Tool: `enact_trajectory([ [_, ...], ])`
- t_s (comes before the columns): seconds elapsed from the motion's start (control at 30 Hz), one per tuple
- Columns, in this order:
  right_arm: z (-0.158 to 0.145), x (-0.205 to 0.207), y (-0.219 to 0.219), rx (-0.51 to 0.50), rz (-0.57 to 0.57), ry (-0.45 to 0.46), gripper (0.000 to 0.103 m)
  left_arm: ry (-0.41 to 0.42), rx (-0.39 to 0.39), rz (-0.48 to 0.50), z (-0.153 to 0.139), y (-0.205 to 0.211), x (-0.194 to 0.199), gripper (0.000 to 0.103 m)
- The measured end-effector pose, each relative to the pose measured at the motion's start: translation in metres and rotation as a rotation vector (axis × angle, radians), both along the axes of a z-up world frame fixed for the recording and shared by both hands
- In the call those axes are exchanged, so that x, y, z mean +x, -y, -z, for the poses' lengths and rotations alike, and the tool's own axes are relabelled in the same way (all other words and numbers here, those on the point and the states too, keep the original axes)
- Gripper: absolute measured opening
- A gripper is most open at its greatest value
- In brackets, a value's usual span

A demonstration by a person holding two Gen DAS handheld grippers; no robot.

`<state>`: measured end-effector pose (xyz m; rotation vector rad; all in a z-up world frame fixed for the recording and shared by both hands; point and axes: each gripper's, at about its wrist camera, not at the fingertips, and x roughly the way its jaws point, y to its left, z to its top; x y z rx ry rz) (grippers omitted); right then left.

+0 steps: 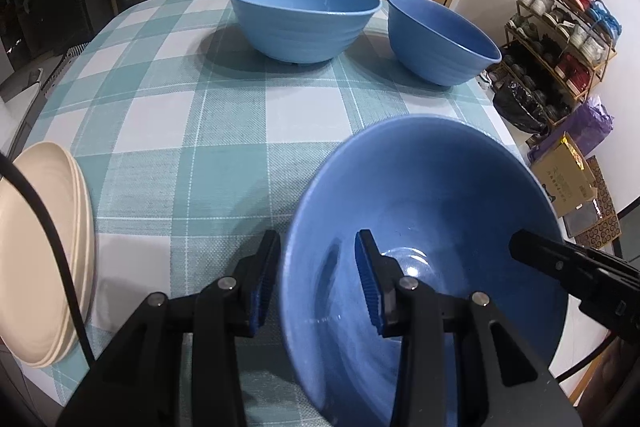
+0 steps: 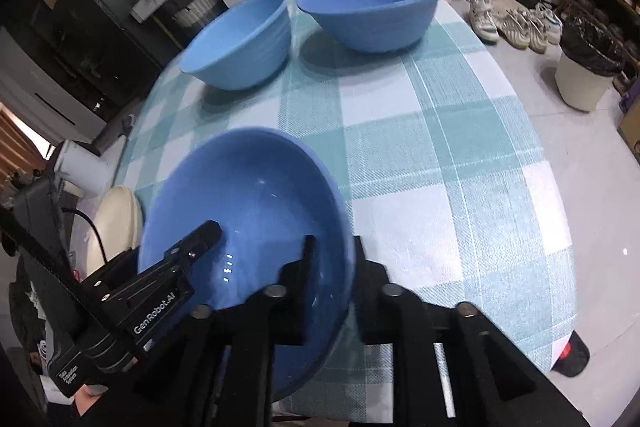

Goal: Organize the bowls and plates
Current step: 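Lift the blue bowl with both grippers and carry it toward the other bowls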

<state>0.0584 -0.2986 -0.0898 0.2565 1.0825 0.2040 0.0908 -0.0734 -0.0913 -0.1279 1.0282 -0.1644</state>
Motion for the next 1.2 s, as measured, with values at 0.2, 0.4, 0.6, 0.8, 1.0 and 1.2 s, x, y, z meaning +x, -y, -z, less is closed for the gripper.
enact_trajectory([
  [0.2, -0.017, -0.011, -0.005, -0.014, -0.013, 0.14, 0.053, 0.024, -0.012, -0.024, -0.003, -0.006, 0.0, 0.054],
  [0.4, -0.031, -0.019, -0.013, -0.08, -0.016, 0.243, 0.055, 0.033, -0.01, -0.026, -0.007, -0.006, -0.001, 0.059],
  [0.6, -0.046, -0.037, -0.023, -0.111, -0.026, 0.405, 0.07, 0.067, 0.019, -0.034, -0.014, -0.005, -0.003, 0.06],
  [0.8, -0.071, -0.053, -0.04, -0.139, -0.045, 0.574, 0.09, 0.153, 0.078, -0.059, -0.033, -0.016, -0.01, 0.061],
  [1.0, -0.086, -0.072, -0.048, -0.104, -0.021, 0.74, 0.102, 0.317, 0.095, -0.087, -0.07, -0.031, -0.027, 0.061],
  [1.2, -0.085, -0.08, -0.047, -0.029, 0.022, 0.802, 0.102, 0.458, 0.125, -0.132, -0.095, -0.043, -0.041, 0.081],
])
